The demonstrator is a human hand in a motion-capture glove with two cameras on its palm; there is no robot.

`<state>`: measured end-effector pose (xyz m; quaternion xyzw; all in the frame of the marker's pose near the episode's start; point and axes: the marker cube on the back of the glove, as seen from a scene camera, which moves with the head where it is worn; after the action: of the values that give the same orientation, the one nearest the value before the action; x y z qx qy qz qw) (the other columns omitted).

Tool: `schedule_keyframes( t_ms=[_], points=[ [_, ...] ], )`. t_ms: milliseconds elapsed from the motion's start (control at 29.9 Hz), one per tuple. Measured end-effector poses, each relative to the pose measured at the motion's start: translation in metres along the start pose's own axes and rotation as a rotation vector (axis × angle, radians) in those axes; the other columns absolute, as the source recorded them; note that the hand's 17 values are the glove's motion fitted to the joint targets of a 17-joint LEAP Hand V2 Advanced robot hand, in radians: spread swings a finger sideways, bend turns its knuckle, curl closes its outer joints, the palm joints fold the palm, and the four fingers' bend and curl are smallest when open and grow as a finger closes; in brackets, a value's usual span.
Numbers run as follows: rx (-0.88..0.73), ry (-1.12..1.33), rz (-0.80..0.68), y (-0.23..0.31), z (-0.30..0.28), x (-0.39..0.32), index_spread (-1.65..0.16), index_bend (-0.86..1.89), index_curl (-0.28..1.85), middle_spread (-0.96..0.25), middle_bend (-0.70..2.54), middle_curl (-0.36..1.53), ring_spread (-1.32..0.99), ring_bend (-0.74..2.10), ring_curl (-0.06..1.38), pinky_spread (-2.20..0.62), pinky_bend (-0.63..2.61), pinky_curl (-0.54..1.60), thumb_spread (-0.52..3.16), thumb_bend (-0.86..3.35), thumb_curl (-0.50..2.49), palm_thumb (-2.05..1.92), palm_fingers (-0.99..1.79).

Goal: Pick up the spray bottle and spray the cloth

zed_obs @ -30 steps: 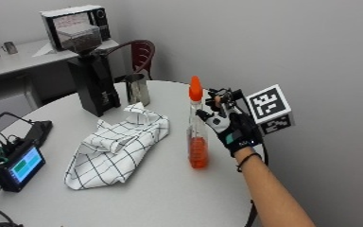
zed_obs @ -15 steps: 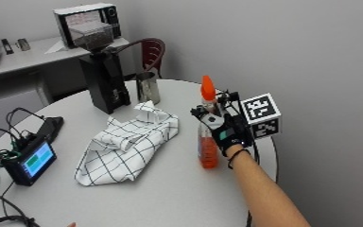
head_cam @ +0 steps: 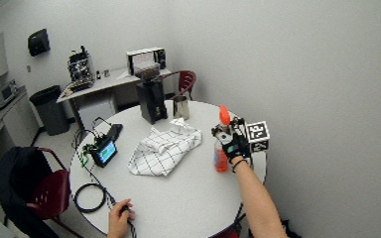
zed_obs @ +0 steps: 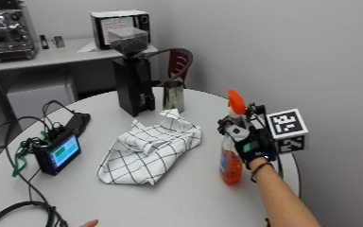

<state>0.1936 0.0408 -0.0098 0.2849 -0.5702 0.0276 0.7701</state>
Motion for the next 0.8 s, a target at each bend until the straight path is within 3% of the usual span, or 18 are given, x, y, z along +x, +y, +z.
schedule_keyframes(
  t_ms=[335, 536, 803],
  points=[
    [-0.106, 0.087, -0.031, -0.007, -0.095, -0.061, -0.23, 0.13, 0.31, -0.12, 0.57, 0.46, -0.11, 0.64, 0.41, 0.20, 0.18, 0.21, 0.78, -0.02, 0.52, 0.96, 1.11],
    [-0.310, 0.189, 0.015, -0.011, -0.065, -0.105, -0.22, 0.10, 0.30, -0.11, 0.56, 0.46, -0.11, 0.63, 0.41, 0.15, 0.21, 0.25, 0.76, -0.02, 0.55, 0.96, 1.13],
    [-0.549, 0.289, 0.184, -0.007, -0.015, -0.050, -0.22, 0.10, 0.29, -0.10, 0.56, 0.47, -0.10, 0.62, 0.41, 0.11, 0.22, 0.28, 0.75, -0.02, 0.58, 0.97, 1.14]
  ],
)
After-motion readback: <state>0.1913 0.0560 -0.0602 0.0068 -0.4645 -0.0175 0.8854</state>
